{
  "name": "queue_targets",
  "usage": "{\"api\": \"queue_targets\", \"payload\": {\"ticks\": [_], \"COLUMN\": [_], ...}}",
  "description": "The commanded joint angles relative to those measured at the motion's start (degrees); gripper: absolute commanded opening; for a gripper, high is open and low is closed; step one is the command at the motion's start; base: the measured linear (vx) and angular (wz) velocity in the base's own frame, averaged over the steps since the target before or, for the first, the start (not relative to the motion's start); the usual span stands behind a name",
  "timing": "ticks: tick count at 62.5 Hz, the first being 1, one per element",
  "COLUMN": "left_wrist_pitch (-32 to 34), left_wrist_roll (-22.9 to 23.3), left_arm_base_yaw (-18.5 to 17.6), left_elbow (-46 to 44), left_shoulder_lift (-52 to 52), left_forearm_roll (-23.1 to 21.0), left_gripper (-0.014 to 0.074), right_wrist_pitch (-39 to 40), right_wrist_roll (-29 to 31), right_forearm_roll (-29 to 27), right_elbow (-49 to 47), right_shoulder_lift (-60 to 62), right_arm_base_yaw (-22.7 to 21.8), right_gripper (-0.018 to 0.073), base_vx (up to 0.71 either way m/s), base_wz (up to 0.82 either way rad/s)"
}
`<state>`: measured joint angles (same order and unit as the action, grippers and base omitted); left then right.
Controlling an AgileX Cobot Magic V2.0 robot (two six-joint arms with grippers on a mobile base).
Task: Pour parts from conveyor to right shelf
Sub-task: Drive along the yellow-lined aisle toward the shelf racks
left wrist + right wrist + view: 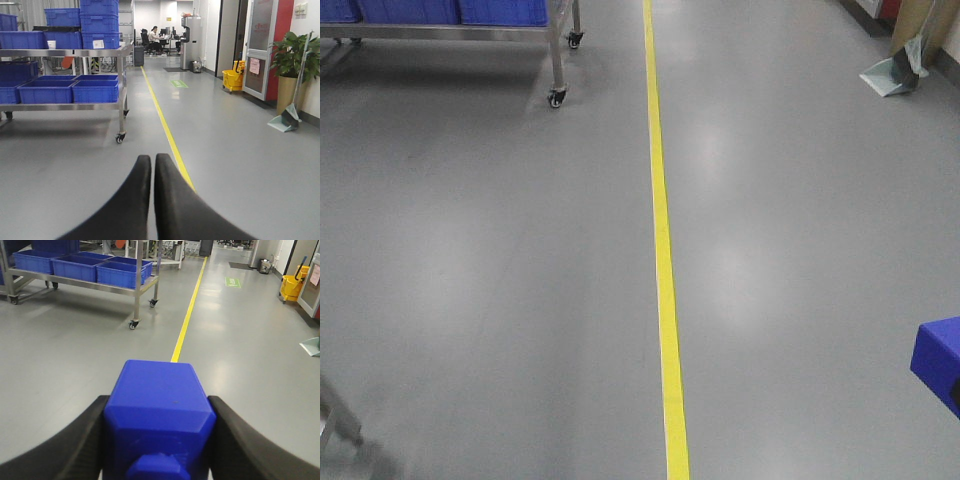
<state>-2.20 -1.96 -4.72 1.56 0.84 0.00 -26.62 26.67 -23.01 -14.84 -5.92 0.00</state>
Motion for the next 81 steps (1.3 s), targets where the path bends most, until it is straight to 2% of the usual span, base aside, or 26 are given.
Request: {"api": "queue_targets", "payload": {"ticks": [1,81], "left_wrist_pitch": [4.11,4.11], "left_wrist_roll": [0.49,0.49], "left_arm_base_yaw": [-0.23,-0.23], "left_elbow": [1.71,1.71], "left_shoulder_lift": [0.64,0.64], "left_forearm_roll": [0.0,0.0], "left_gripper": [-0.0006,-0.0006], "right_wrist_pitch": [4.16,3.96], "right_wrist_roll": [0.49,0.49], "right_forearm_roll": [-0.73,-0.73], "right_elbow": [-1.68,-1.68], "right_shoulder_lift": [-0.66,-0.66], "right_arm_base_yaw": [-0.23,-0.23], "right_gripper": [-0.001,-0.001], "base_vx": [0.81,0.75], "base_wz": [-0.04,0.02]}}
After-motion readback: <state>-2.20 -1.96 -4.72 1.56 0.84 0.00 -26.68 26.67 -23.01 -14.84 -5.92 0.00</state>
